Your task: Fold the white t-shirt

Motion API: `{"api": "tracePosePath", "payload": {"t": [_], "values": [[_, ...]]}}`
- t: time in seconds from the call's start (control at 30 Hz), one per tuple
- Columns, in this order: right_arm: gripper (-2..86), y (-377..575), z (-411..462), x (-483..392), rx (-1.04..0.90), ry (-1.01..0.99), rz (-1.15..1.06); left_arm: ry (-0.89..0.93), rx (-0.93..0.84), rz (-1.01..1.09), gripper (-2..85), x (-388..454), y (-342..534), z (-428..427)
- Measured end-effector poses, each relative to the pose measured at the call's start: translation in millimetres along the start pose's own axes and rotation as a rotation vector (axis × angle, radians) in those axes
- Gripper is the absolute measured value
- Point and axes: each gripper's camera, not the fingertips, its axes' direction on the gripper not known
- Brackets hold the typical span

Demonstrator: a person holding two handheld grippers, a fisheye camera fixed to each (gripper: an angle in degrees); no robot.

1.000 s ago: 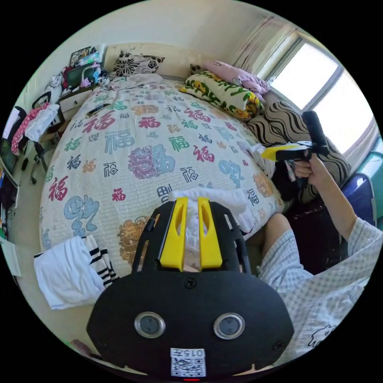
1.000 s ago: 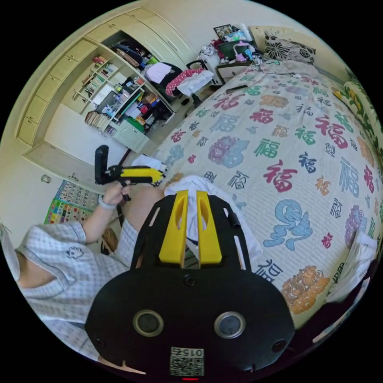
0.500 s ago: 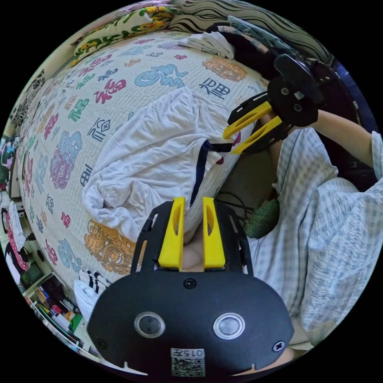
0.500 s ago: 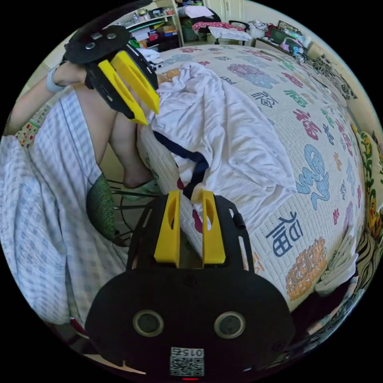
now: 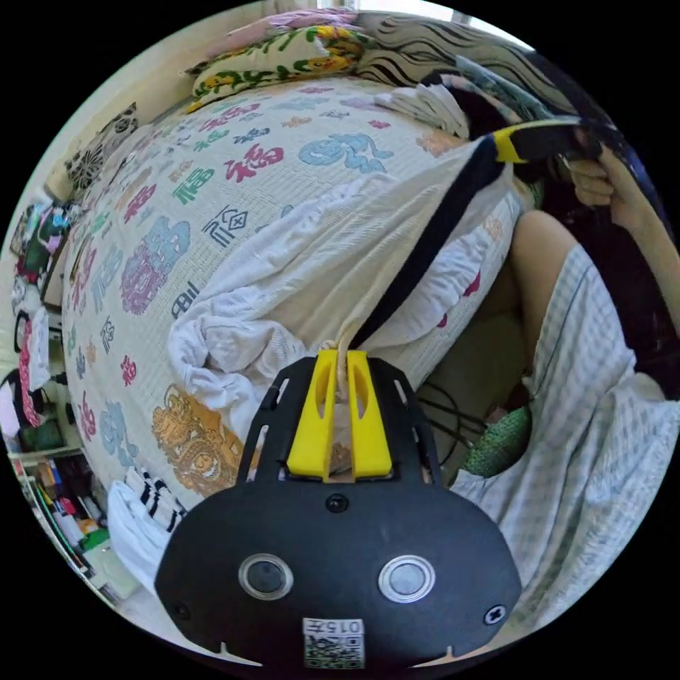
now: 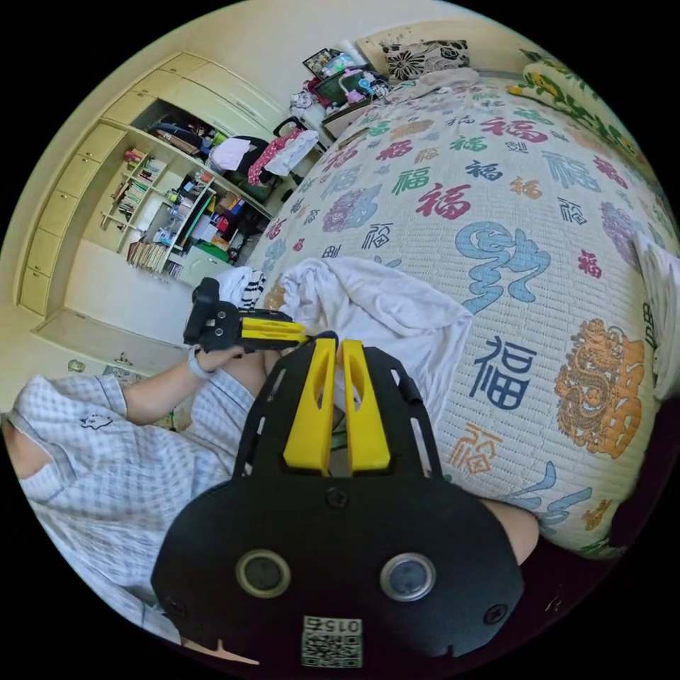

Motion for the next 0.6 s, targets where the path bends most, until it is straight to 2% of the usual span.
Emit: {"api": "tracePosePath", "payload": {"t": [0.13,0.27,0.43,0.6], "values": [[-0.1,9,-26,-31,0.066,0.074,-0.064,0.069,0.238,-0.17,0.5,-30,46,-62],[0.0,20,-57,-63,0.159,0.092,-0.138,0.165,0.432,-0.175,0.6,-46,92,-125],[0.0,33,-84,-89,0.252,0.036,-0.172,0.258,0.457,-0.092,1.7,-39,128,-152],[0.1,48,-94,-114,0.285,-0.001,-0.2,0.342,0.487,-0.133,5.5,-24,165,-148]]}}
